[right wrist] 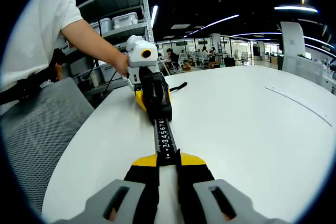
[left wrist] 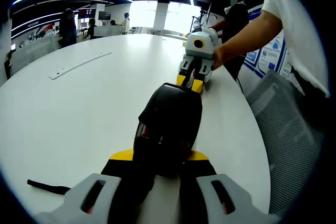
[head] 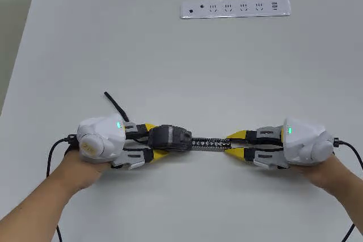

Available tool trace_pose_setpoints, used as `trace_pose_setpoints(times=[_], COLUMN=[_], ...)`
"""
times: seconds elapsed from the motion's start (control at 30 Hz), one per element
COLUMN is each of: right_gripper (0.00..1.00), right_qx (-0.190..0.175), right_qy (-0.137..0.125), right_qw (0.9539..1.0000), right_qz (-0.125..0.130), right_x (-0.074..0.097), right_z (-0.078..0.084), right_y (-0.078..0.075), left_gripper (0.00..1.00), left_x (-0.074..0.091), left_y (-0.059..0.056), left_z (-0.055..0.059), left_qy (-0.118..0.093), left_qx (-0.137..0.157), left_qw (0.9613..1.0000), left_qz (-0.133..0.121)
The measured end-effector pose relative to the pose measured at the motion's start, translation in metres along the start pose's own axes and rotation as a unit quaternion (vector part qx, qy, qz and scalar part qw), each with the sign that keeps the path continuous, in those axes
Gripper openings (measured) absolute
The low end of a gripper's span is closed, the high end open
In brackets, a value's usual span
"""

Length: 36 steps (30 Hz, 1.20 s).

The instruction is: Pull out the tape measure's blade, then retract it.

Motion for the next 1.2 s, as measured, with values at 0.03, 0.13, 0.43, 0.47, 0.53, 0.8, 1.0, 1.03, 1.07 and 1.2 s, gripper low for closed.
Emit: trace_pose_setpoints(times=[0.03, 0.13, 0.43, 0.47, 0.53, 0.8, 1.0, 1.03, 1.07, 1.2], right_gripper=[0.10, 0.10, 0.10, 0.10, 0.10, 0.10, 0.10, 0.10, 0.10, 0.10], right_qx=[0.000, 0.000, -0.002, -0.003, -0.003, -0.008, -0.014, -0.013, -0.014, -0.017], right_qy=[0.001, 0.001, 0.002, 0.001, 0.002, 0.002, 0.002, 0.002, 0.002, 0.003], right_qw=[1.0000, 1.0000, 1.0000, 1.0000, 1.0000, 0.9999, 0.9998, 0.9998, 0.9997, 0.9997], right_qz=[0.001, 0.002, 0.005, 0.005, 0.007, 0.013, 0.017, 0.018, 0.017, 0.020], right_x=[0.001, 0.003, 0.006, 0.007, 0.009, 0.017, 0.024, 0.024, 0.025, 0.027], right_z=[0.000, 0.001, 0.002, 0.002, 0.003, 0.006, 0.008, 0.008, 0.008, 0.009], right_y=[0.000, -0.001, -0.002, -0.003, -0.003, -0.004, -0.006, -0.006, -0.006, -0.008], left_gripper=[0.27, 0.27, 0.27, 0.27, 0.27, 0.27, 0.27, 0.27, 0.27, 0.27], left_x=[0.000, 0.000, 0.000, 0.000, 0.000, 0.000, 0.000, 0.000, 0.000, 0.000], left_y=[0.000, 0.000, 0.000, 0.000, 0.000, 0.001, 0.000, 0.000, 0.000, 0.000], left_z=[0.000, 0.000, 0.001, 0.001, 0.001, 0.002, 0.001, 0.001, 0.001, 0.001], left_qy=[0.000, 0.001, 0.002, 0.002, 0.002, 0.001, 0.002, 0.002, 0.002, 0.001], left_qx=[0.000, 0.000, 0.001, 0.001, 0.001, 0.001, 0.001, 0.001, 0.001, 0.002], left_qw=[1.0000, 1.0000, 1.0000, 1.0000, 1.0000, 1.0000, 1.0000, 1.0000, 1.0000, 1.0000], left_qz=[0.000, 0.000, -0.001, -0.001, -0.002, -0.002, -0.002, -0.002, -0.002, -0.003])
Point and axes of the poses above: the centre of the closed fingertips' face, and the gripper's own axes: x roughly backward along the fingers, y roughly to its left, z roughly out of its underside, the point moved 9 cm from there along x, roughly backward along the fingers, and after that the axes turned 13 degrees about z, right-handed, at the moved point
